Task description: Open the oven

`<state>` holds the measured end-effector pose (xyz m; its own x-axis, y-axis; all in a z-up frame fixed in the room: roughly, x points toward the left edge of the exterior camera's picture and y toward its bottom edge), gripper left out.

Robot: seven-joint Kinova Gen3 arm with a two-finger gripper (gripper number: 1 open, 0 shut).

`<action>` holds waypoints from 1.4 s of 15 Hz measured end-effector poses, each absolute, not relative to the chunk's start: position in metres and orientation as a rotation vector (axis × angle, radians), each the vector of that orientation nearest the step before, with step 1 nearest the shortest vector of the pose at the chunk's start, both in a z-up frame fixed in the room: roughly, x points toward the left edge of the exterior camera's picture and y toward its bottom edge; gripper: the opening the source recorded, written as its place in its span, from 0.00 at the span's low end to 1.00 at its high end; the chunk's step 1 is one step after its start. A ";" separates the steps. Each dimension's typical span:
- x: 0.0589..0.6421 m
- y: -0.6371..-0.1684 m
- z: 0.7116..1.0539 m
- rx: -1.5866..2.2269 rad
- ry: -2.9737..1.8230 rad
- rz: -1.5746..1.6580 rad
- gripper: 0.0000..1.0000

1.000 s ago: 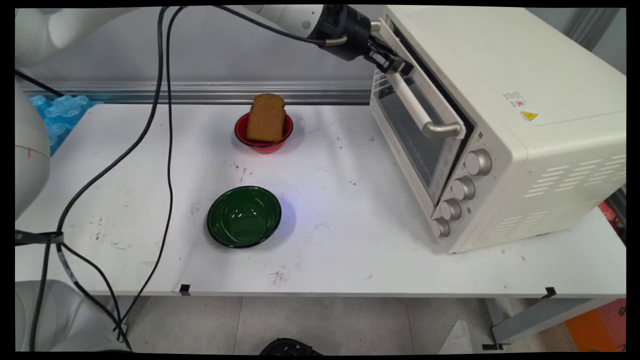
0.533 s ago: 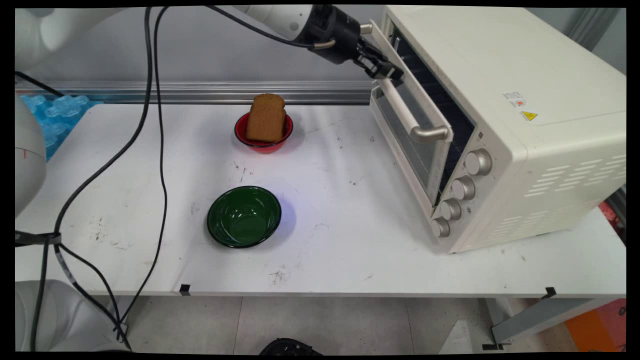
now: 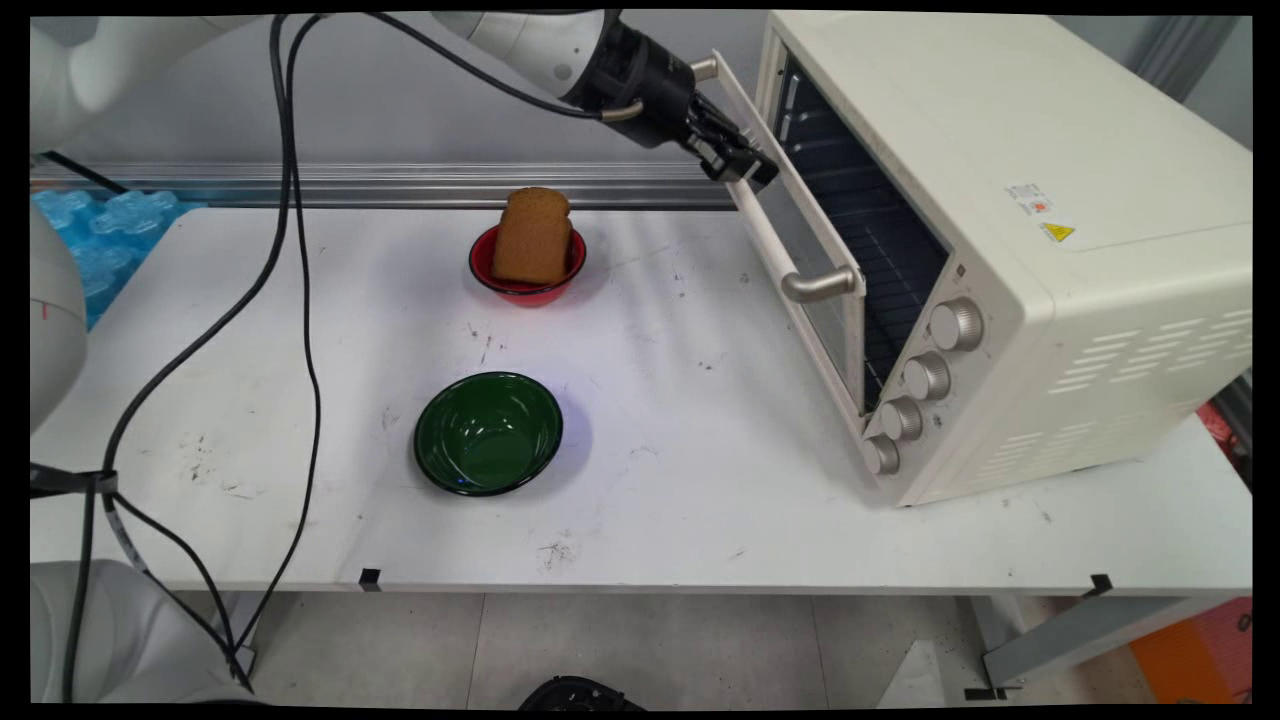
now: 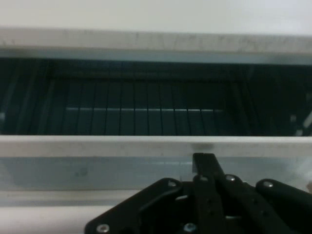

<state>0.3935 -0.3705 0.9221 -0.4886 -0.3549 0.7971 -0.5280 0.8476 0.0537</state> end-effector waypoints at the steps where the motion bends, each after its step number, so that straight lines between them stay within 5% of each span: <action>1: 0.394 -0.370 0.919 0.641 -2.139 0.246 0.00; 21: 0.396 -0.370 0.879 0.645 -2.213 0.250 0.00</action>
